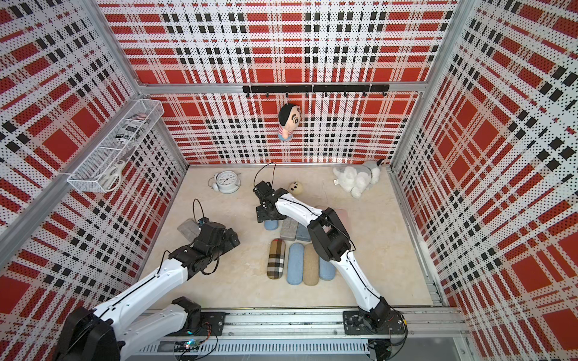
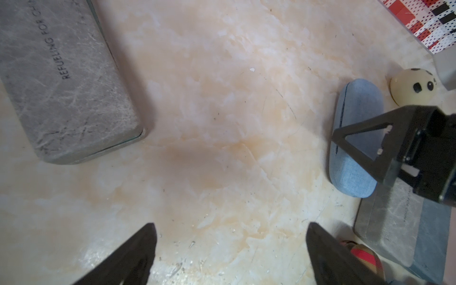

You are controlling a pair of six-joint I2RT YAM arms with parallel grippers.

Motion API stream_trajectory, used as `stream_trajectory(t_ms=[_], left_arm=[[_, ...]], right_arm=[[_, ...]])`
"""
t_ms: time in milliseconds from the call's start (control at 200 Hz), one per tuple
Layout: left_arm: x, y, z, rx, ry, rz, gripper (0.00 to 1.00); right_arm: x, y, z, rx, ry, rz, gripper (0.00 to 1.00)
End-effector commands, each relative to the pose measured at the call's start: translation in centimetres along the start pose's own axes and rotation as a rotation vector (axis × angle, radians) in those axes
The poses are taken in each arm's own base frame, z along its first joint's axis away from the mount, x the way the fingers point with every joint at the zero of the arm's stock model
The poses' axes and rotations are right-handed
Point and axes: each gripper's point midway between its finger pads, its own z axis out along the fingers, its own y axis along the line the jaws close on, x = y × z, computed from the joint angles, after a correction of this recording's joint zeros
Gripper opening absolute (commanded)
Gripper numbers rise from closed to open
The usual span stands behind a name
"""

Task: Close the glasses case
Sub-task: Pick up the glasses case at the center of the board.

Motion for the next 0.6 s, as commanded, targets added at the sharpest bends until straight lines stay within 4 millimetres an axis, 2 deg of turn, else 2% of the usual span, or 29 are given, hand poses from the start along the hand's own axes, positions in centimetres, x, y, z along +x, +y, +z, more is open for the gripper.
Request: stream_trajectory(t_ms=[0,165,306,451,596], left_arm=[[-0.3,0.0,0.3,-0.001,-0.009,0.004,0.96],[-0.2,0.1,0.4,-0.003,-0.008,0.002,0.96],[-0.6,-0.2,0.3,0.004,-0.02,-0.004,0.96],[-1.5,-0.4,-0.2,0.015,-0.046,-0.019,0.96],[-2.1,-0.5,-0.5,0.028,-0.062,-0.03,0.97]], right_arm=[[0.3,-0.5,0.9,0.016,0.022,-0.013,0.75],[0.7,-1.3,1.1,0.057,0.034,-0.024,0.72],[0.5,-1.8,0.6,0.078,0.019,-0.023,0.57],[-1.0,-1.2,-1.8,0.04,-0.062,-0.015,0.49],[-2.4,-1.0,-5.1,0.023,-0.129,-0.008,0.47]])
